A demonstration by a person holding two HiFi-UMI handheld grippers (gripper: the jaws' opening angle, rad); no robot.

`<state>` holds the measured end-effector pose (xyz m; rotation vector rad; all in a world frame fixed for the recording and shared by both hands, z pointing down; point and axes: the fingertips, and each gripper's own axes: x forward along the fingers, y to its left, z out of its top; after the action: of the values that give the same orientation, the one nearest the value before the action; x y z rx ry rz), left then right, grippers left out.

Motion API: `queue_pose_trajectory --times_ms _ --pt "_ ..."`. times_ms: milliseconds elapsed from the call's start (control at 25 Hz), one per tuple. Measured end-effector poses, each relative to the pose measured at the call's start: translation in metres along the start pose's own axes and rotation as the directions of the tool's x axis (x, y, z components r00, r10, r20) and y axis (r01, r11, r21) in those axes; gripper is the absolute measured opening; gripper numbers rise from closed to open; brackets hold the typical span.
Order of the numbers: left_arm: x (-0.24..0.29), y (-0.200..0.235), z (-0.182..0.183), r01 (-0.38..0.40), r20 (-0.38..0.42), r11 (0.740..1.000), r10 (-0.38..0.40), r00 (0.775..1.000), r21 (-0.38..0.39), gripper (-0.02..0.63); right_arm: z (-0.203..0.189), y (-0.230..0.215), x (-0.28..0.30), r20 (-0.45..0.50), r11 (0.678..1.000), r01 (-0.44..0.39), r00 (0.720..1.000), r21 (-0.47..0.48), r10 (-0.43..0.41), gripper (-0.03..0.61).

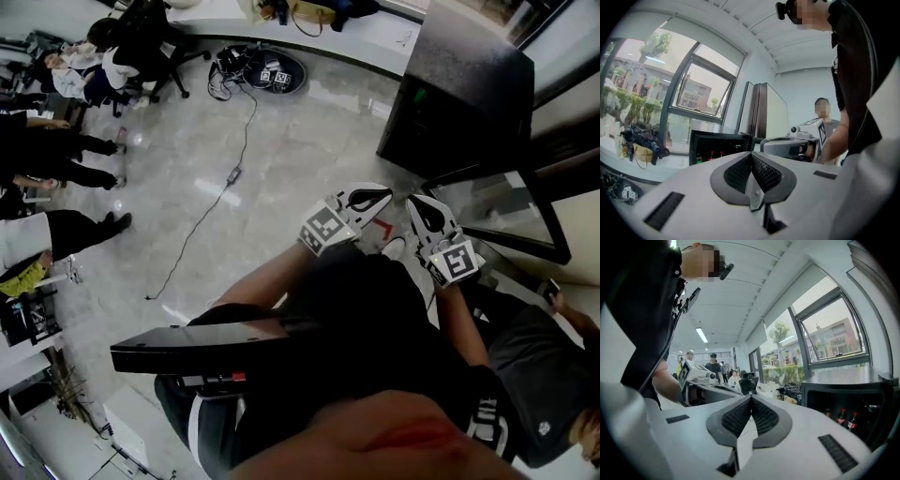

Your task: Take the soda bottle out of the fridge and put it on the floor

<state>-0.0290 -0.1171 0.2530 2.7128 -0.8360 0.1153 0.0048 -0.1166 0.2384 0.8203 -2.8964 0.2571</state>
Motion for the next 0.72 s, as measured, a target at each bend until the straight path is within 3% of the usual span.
queue_pose_trajectory --times_ms 120,440,720 --pt "-0.015 -0.005 0.042 -0.012 0.045 0.999 0.011 0.999 0.034 0.005 0.050 0.007 -0.003 0.039 1.000 0.004 0.999 -0.016 -0.003 0.012" --pt "-0.029 -0.030 0.096 -0.035 0.121 0.995 0.023 0.992 0.092 0.005 0.105 0.024 -0.020 0.109 0.995 -0.006 0.994 -0.102 0.017 0.012" --pt "-0.022 -0.019 0.116 -0.049 0.143 0.992 0.032 0.989 0.118 0.005 0.120 0.008 -0.014 0.118 0.993 -0.003 0.993 -0.120 0.017 0.012"
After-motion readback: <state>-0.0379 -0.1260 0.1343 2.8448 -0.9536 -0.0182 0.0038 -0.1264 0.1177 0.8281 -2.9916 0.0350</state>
